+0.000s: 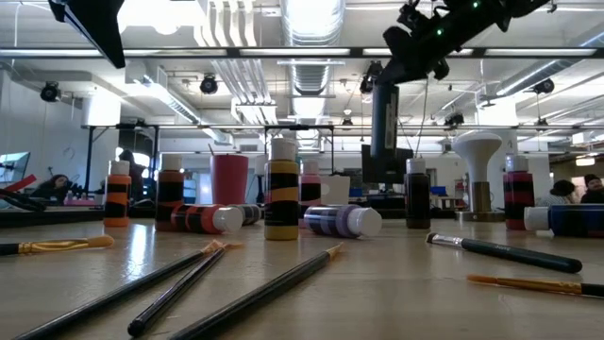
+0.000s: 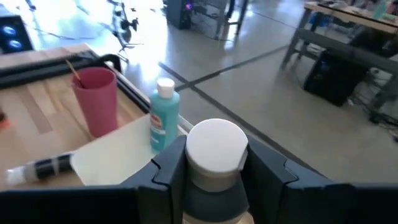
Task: Pick & Place Paint Supplies
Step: Put the black paint bottle into the white bin
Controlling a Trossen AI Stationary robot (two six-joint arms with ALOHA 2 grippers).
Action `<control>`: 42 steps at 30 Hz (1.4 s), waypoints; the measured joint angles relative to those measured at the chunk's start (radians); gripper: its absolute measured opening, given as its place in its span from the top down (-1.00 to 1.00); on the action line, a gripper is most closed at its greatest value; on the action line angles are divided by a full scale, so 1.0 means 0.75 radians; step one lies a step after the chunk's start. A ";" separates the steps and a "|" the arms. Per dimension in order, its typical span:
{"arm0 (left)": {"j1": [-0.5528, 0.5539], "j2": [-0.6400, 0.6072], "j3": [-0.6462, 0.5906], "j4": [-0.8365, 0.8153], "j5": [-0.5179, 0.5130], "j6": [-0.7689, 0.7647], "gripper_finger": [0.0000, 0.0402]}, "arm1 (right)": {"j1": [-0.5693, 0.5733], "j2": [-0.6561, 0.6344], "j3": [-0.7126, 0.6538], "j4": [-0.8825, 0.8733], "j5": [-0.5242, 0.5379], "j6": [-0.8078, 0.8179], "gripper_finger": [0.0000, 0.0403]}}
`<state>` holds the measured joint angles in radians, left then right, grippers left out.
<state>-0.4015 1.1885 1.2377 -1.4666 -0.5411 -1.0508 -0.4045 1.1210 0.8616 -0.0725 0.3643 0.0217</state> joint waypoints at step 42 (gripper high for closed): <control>0.001 0.000 0.000 0.001 -0.012 0.013 0.87 | -0.309 0.854 0.480 0.331 -0.643 -0.148 0.44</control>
<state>-0.4011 1.1885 1.2377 -1.4662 -0.5503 -1.0412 -0.6365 1.7612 1.2217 0.1759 -0.1177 -0.0891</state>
